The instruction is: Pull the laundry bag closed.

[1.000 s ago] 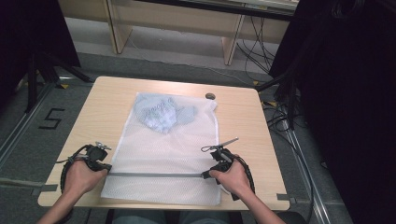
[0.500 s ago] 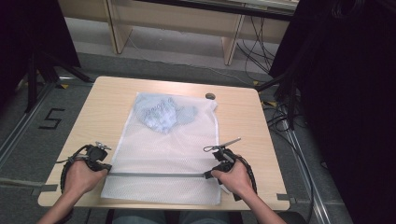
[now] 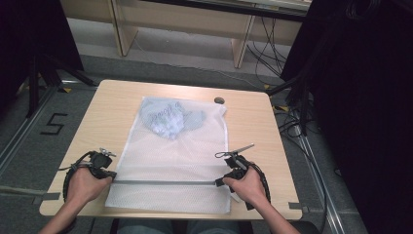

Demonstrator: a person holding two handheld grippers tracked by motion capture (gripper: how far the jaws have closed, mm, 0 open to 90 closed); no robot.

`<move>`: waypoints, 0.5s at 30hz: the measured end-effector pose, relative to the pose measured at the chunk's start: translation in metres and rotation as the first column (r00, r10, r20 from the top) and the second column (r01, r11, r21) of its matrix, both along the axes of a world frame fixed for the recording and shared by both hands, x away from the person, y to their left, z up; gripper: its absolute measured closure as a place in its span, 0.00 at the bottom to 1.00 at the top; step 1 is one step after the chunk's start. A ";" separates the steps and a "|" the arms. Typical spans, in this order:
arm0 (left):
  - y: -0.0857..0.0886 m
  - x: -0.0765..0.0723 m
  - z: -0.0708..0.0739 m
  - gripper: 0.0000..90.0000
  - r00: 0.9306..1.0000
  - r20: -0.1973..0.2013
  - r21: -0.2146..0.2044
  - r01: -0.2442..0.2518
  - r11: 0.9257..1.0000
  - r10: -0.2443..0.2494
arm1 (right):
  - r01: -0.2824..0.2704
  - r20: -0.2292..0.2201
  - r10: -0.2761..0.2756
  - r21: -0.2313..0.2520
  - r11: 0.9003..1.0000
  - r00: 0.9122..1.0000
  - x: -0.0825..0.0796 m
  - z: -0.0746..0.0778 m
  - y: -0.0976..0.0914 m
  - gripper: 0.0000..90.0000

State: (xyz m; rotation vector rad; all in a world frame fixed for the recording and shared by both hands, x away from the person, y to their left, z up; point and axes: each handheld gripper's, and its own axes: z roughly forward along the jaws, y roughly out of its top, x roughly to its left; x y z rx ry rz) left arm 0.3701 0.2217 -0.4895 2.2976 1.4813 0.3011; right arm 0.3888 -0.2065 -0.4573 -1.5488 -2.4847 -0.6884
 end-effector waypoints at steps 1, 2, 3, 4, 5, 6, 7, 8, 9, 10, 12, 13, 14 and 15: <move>0.000 0.000 0.000 1.00 1.000 0.000 0.001 0.001 1.000 -0.001 | -0.004 0.002 0.004 0.007 1.000 1.000 0.000 0.000 -0.001 0.97; 0.000 0.000 0.000 1.00 1.000 0.000 0.000 0.000 1.000 0.000 | 0.013 0.007 -0.013 0.001 1.000 1.000 0.000 0.001 -0.002 0.97; 0.000 0.000 0.000 1.00 1.000 0.002 -0.001 0.003 1.000 -0.003 | 0.013 0.006 -0.013 0.001 1.000 1.000 0.000 0.002 -0.003 0.97; 0.000 0.000 0.000 1.00 1.000 0.003 -0.001 0.003 1.000 -0.003 | 0.024 0.005 -0.024 -0.001 1.000 1.000 0.000 0.002 -0.004 0.97; 0.000 0.000 0.000 1.00 1.000 0.003 -0.001 0.003 1.000 -0.003 | 0.024 0.005 -0.024 -0.001 1.000 1.000 0.000 0.002 -0.004 0.97; -0.001 0.000 -0.001 1.00 1.000 0.008 -0.010 -0.007 1.000 0.007 | 0.067 -0.066 -0.066 0.001 0.998 0.996 -0.002 0.006 -0.003 0.97; -0.001 0.000 -0.001 1.00 1.000 0.006 -0.007 -0.006 1.000 0.006 | 0.068 -0.081 -0.067 -0.001 0.998 0.994 -0.003 0.007 -0.004 0.97; -0.001 0.000 -0.001 1.00 1.000 0.006 -0.008 -0.005 1.000 0.006 | 0.076 -0.084 -0.076 0.002 0.997 0.994 -0.003 0.007 -0.004 0.97; -0.001 0.000 -0.001 1.00 1.000 0.006 -0.008 -0.005 1.000 0.006 | 0.077 -0.061 -0.077 -0.006 0.997 0.995 -0.003 0.006 -0.005 0.97; -0.001 0.000 0.000 1.00 1.000 0.004 -0.004 -0.006 1.000 0.006 | 0.077 -0.061 -0.077 -0.006 0.997 0.995 -0.003 0.006 -0.005 0.97; -0.001 0.000 0.000 1.00 1.000 0.004 -0.004 -0.010 1.000 0.010 | 0.082 -0.055 -0.082 -0.003 0.997 0.995 -0.002 0.005 -0.009 0.97; -0.001 0.000 0.000 1.00 1.000 0.004 -0.004 -0.010 1.000 0.010 | 0.082 -0.055 -0.082 -0.003 0.997 0.995 -0.002 0.005 -0.009 0.97; -0.001 0.000 0.000 1.00 1.000 0.003 -0.003 -0.010 1.000 0.010 | 0.090 -0.076 -0.090 -0.010 0.996 0.993 -0.003 0.005 -0.010 0.97; -0.001 0.000 0.000 1.00 1.000 0.003 -0.003 -0.010 1.000 0.010 | 0.092 -0.084 -0.092 -0.008 0.996 0.992 -0.003 0.005 -0.011 0.97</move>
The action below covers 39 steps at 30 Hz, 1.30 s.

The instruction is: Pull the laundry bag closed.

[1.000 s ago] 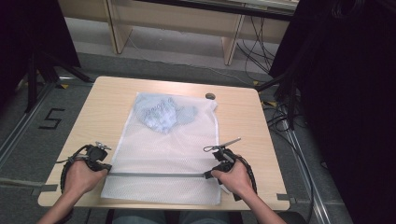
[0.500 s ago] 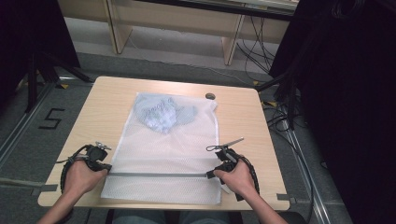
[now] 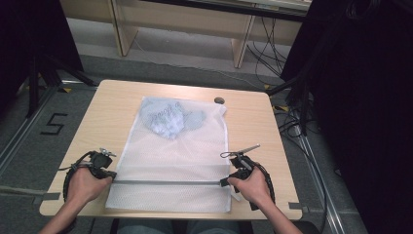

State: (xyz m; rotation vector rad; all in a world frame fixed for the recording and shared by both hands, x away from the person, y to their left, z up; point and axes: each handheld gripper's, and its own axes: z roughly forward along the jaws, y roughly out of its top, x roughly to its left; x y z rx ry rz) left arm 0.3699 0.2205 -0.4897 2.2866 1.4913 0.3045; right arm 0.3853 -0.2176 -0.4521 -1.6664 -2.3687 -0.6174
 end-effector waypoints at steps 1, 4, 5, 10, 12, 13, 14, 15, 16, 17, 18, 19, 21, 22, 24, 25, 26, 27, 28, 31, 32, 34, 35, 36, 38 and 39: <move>0.000 0.000 0.000 1.00 1.000 0.002 -0.004 0.001 1.000 -0.001 | 0.000 0.000 0.000 0.000 1.000 1.000 0.000 0.000 0.000 0.97; 0.000 0.000 0.000 1.00 1.000 0.003 -0.005 -0.001 1.000 0.001 | -0.001 -0.007 0.001 0.002 1.000 1.000 0.000 -0.001 -0.003 0.97; 0.001 0.000 0.000 1.00 1.000 -0.004 0.005 0.014 1.000 -0.014 | 0.024 0.004 -0.024 -0.005 1.000 1.000 0.000 -0.001 -0.003 0.97; 0.001 0.000 0.000 1.00 1.000 -0.003 0.002 0.012 1.000 -0.012 | 0.012 -0.003 -0.013 -0.016 1.000 1.000 0.000 -0.002 -0.008 0.97; 0.002 0.000 0.000 1.00 1.000 -0.004 0.002 0.013 1.000 -0.013 | 0.017 0.000 -0.017 -0.025 1.000 1.000 0.000 -0.003 -0.009 0.97; 0.001 0.000 0.000 1.00 1.000 -0.003 0.001 0.011 1.000 -0.011 | 0.019 -0.004 -0.019 -0.026 0.999 1.000 0.000 -0.003 -0.010 0.97; 0.001 0.000 0.000 1.00 1.000 -0.003 0.001 0.011 1.000 -0.011 | 0.019 -0.004 -0.019 -0.026 0.999 1.000 0.000 -0.003 -0.010 0.97; 0.001 0.000 0.000 1.00 1.000 -0.001 -0.003 0.008 1.000 -0.008 | 0.037 -0.001 -0.037 -0.021 0.999 0.999 0.000 -0.004 -0.010 0.97; 0.001 0.000 0.000 1.00 1.000 0.001 -0.004 0.006 1.000 -0.006 | 0.013 -0.004 -0.013 -0.025 1.000 1.000 0.000 -0.004 -0.012 0.97; 0.001 0.000 0.000 1.00 1.000 -0.002 0.001 0.012 1.000 -0.012 | 0.016 -0.005 -0.016 -0.024 1.000 1.000 0.000 -0.004 -0.012 0.97; 0.001 0.000 0.000 1.00 1.000 0.000 0.001 0.011 1.000 -0.011 | 0.035 -0.005 -0.036 -0.017 0.999 0.999 0.000 -0.005 -0.010 0.97; 0.001 0.000 0.000 1.00 1.000 0.000 0.001 0.011 1.000 -0.011 | 0.034 -0.021 -0.034 -0.015 0.999 0.999 0.000 -0.004 -0.010 0.97; 0.001 0.000 -0.001 1.00 1.000 0.008 -0.009 0.002 1.000 -0.002 | 0.016 -0.009 -0.016 -0.029 0.999 1.000 0.000 -0.005 -0.011 0.97; 0.001 0.000 -0.001 1.00 1.000 0.011 -0.011 0.005 1.000 -0.005 | 0.012 -0.001 -0.012 -0.040 0.999 1.000 0.000 -0.006 -0.010 0.97; 0.001 0.000 -0.001 1.00 1.000 0.006 -0.005 -0.002 1.000 0.002 | 0.010 0.003 -0.010 -0.040 0.999 1.000 0.000 -0.007 -0.010 0.97; 0.002 0.000 -0.001 1.00 1.000 0.008 -0.010 0.012 1.000 -0.012 | 0.032 0.000 -0.032 -0.031 0.999 0.999 0.000 -0.007 -0.008 0.97; 0.002 0.000 -0.001 1.00 1.000 0.008 -0.010 0.012 1.000 -0.012 | 0.032 0.000 -0.032 -0.031 0.999 0.999 0.000 -0.007 -0.008 0.97; 0.002 0.000 0.000 1.00 1.000 -0.005 0.000 0.014 1.000 -0.014 | 0.016 -0.005 -0.016 -0.026 1.000 1.000 0.000 -0.008 -0.010 0.96; 0.002 0.000 0.000 1.00 1.000 -0.002 -0.003 0.014 1.000 -0.014 | 0.029 -0.006 -0.029 -0.016 0.999 1.000 0.000 -0.008 -0.010 0.96; 0.002 0.000 0.000 1.00 1.000 0.001 0.000 0.011 1.000 -0.011 | 0.012 -0.001 -0.012 -0.005 1.000 1.000 0.000 -0.009 -0.013 0.96; 0.002 -0.001 -0.001 1.00 1.000 0.010 -0.005 0.009 1.000 -0.009 | 0.017 -0.009 -0.017 0.002 1.000 1.000 0.000 -0.010 -0.014 0.96; 0.000 -0.001 0.000 1.00 1.000 0.009 0.009 0.016 1.000 -0.016 | 0.035 -0.015 -0.035 0.029 0.999 0.999 -0.001 -0.009 -0.014 0.96; 0.001 -0.001 0.000 1.00 1.000 0.007 0.017 0.028 0.999 -0.028 | 0.030 -0.004 -0.030 0.033 0.999 1.000 -0.001 -0.009 -0.015 0.96; 0.001 -0.001 0.000 1.00 1.000 0.007 0.017 0.028 0.999 -0.028 | 0.030 -0.004 -0.030 0.033 0.999 1.000 -0.001 -0.009 -0.015 0.96; 0.001 -0.002 0.000 1.00 0.999 0.012 0.014 0.031 0.999 -0.032 | 0.025 0.000 -0.025 0.048 0.999 1.000 0.000 -0.007 -0.020 0.93; 0.001 -0.002 0.000 1.00 0.999 0.012 0.014 0.031 0.999 -0.032 | 0.042 0.013 -0.043 0.045 0.998 0.999 0.000 -0.006 -0.022 0.90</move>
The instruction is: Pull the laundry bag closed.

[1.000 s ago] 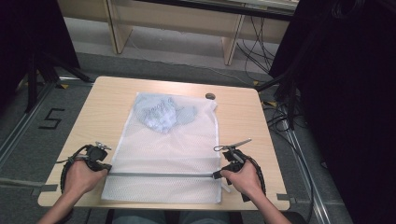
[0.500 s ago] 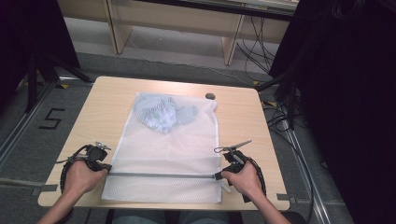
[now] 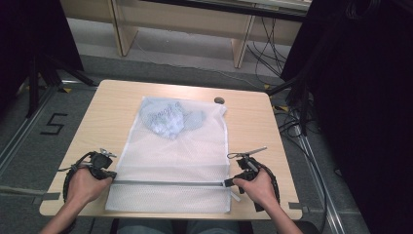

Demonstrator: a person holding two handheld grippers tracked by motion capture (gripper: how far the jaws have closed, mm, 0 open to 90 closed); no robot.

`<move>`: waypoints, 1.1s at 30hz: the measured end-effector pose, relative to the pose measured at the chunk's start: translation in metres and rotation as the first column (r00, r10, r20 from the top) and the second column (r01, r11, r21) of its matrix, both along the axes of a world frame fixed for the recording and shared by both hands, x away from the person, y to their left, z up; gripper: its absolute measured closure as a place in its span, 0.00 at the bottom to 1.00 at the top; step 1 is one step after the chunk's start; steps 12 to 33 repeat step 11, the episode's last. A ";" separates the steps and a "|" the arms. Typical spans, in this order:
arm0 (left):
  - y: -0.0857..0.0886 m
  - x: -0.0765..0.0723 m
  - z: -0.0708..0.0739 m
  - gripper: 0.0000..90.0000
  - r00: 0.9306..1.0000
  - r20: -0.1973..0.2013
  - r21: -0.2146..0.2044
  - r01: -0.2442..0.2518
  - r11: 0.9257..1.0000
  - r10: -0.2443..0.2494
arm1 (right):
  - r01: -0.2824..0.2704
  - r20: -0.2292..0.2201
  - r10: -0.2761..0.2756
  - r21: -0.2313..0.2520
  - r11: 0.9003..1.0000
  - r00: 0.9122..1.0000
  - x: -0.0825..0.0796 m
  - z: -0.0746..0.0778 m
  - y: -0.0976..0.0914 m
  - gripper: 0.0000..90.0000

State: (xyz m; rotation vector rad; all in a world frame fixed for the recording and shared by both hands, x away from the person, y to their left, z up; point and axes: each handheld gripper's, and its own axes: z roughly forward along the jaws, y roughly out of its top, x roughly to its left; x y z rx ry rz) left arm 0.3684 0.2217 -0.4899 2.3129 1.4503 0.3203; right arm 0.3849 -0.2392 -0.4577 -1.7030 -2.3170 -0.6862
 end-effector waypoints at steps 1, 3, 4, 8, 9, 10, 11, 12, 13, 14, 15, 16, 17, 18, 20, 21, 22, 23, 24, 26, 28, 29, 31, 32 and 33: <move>0.000 0.000 0.000 1.00 1.000 0.001 -0.002 0.001 1.000 -0.001 | 0.000 0.000 0.000 0.000 1.000 1.000 0.000 0.000 0.000 0.90; 0.000 -0.001 0.000 0.99 1.000 0.005 -0.007 -0.012 1.000 0.012 | -0.018 0.070 0.017 0.020 1.000 0.997 0.001 -0.001 -0.008 0.85; 0.001 0.000 0.000 0.99 1.000 0.005 -0.009 -0.002 1.000 0.002 | -0.008 0.097 0.005 0.031 0.999 0.995 0.001 -0.001 -0.011 0.83; 0.001 -0.001 -0.002 0.90 0.999 0.025 -0.042 -0.025 0.999 0.026 | 0.058 0.112 -0.064 0.060 0.997 0.992 0.000 0.002 -0.031 0.72; 0.001 -0.001 -0.002 0.85 0.999 0.025 -0.042 -0.025 0.999 0.026 | 0.078 0.118 -0.085 0.064 0.995 0.989 0.001 0.002 -0.035 0.71; 0.002 -0.001 -0.001 0.82 1.000 0.019 -0.021 -0.022 1.000 0.022 | 0.083 0.131 -0.091 0.063 0.995 0.987 0.001 0.001 -0.039 0.69; 0.003 -0.001 -0.002 0.82 0.999 0.031 -0.038 -0.031 0.999 0.033 | 0.083 0.131 -0.091 0.063 0.995 0.987 0.001 0.001 -0.039 0.69; 0.003 -0.001 -0.002 0.82 0.999 0.031 -0.038 -0.031 0.999 0.033 | 0.083 0.131 -0.091 0.063 0.995 0.987 0.001 0.001 -0.039 0.69; 0.003 -0.001 -0.002 0.82 0.999 0.031 -0.038 -0.031 0.999 0.033 | 0.083 0.131 -0.091 0.063 0.995 0.987 0.001 0.001 -0.039 0.69; 0.003 -0.001 -0.002 0.82 0.999 0.031 -0.038 -0.031 0.999 0.033 | 0.083 0.131 -0.091 0.063 0.995 0.987 0.001 0.001 -0.039 0.69; 0.003 -0.001 -0.002 0.82 0.999 0.031 -0.038 -0.031 0.999 0.033 | 0.083 0.131 -0.091 0.063 0.995 0.987 0.001 0.001 -0.039 0.69; 0.003 -0.001 -0.002 0.82 0.999 0.031 -0.038 -0.031 0.999 0.033 | 0.083 0.131 -0.091 0.063 0.995 0.987 0.001 0.001 -0.039 0.69; 0.003 -0.001 -0.002 0.82 0.999 0.031 -0.038 -0.031 0.999 0.033 | 0.083 0.131 -0.091 0.063 0.995 0.987 0.001 0.001 -0.039 0.69; 0.003 -0.001 -0.002 0.82 0.999 0.031 -0.038 -0.031 0.999 0.033 | 0.083 0.131 -0.091 0.063 0.995 0.987 0.001 0.001 -0.039 0.69; 0.003 -0.001 -0.002 0.82 0.999 0.031 -0.038 -0.031 0.999 0.033 | 0.083 0.131 -0.091 0.063 0.995 0.987 0.001 0.001 -0.039 0.69; 0.003 -0.001 -0.002 0.82 0.999 0.031 -0.038 -0.031 0.999 0.033 | 0.083 0.131 -0.091 0.063 0.995 0.987 0.001 0.001 -0.039 0.69; 0.003 -0.001 -0.002 0.82 0.999 0.031 -0.038 -0.031 0.999 0.033 | 0.083 0.131 -0.091 0.063 0.995 0.987 0.001 0.001 -0.039 0.69; 0.003 -0.001 -0.002 0.82 0.999 0.031 -0.038 -0.031 0.999 0.033 | 0.083 0.131 -0.091 0.063 0.995 0.987 0.001 0.001 -0.039 0.69; 0.003 -0.001 -0.002 0.82 0.999 0.031 -0.038 -0.031 0.999 0.033 | 0.083 0.131 -0.091 0.063 0.995 0.987 0.001 0.001 -0.039 0.69; 0.003 -0.001 -0.002 0.82 0.999 0.031 -0.038 -0.031 0.999 0.033 | 0.083 0.131 -0.091 0.063 0.995 0.987 0.001 0.001 -0.039 0.69; 0.003 -0.001 -0.002 0.82 0.999 0.031 -0.038 -0.031 0.999 0.033 | 0.083 0.131 -0.091 0.063 0.995 0.987 0.001 0.001 -0.039 0.69; 0.003 -0.001 -0.002 0.82 0.999 0.031 -0.038 -0.031 0.999 0.033 | 0.083 0.131 -0.091 0.063 0.995 0.987 0.001 0.001 -0.039 0.69; 0.003 -0.001 -0.002 0.82 0.999 0.031 -0.038 -0.031 0.999 0.033 | 0.083 0.131 -0.091 0.063 0.995 0.987 0.001 0.001 -0.039 0.69; 0.003 -0.001 -0.002 0.82 0.999 0.031 -0.038 -0.031 0.999 0.033 | 0.083 0.131 -0.091 0.063 0.995 0.987 0.001 0.001 -0.039 0.69; 0.003 -0.001 -0.002 0.82 0.999 0.031 -0.038 -0.031 0.999 0.033 | 0.083 0.131 -0.091 0.063 0.995 0.987 0.001 0.001 -0.039 0.69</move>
